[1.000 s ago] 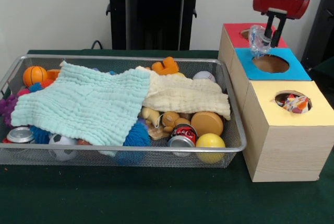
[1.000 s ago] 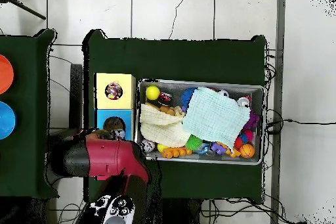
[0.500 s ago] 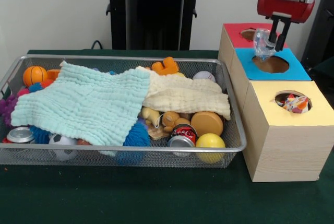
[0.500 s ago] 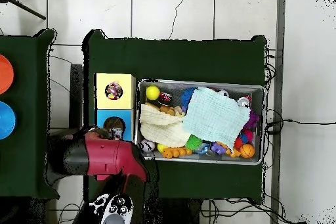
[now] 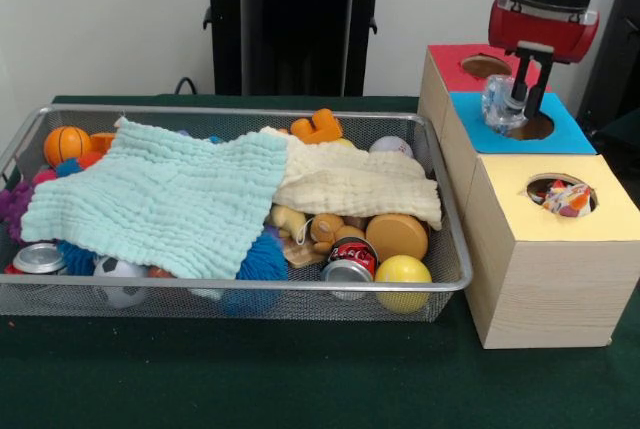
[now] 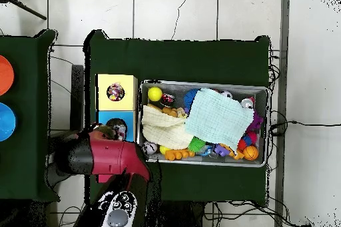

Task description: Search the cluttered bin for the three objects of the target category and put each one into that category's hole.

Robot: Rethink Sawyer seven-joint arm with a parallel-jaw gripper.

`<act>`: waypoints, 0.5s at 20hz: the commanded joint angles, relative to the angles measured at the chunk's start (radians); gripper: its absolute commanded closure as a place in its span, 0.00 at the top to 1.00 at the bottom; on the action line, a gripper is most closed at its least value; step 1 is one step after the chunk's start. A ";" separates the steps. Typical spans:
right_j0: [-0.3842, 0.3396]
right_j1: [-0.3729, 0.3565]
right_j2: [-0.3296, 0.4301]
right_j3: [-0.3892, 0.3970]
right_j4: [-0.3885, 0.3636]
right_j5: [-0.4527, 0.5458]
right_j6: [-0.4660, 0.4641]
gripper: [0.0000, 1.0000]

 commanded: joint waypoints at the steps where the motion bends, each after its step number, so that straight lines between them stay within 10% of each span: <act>1: 0.003 0.105 0.033 0.049 0.051 -0.039 0.245 0.00; 10: 0.035 0.134 0.002 0.001 0.084 0.002 0.239 0.00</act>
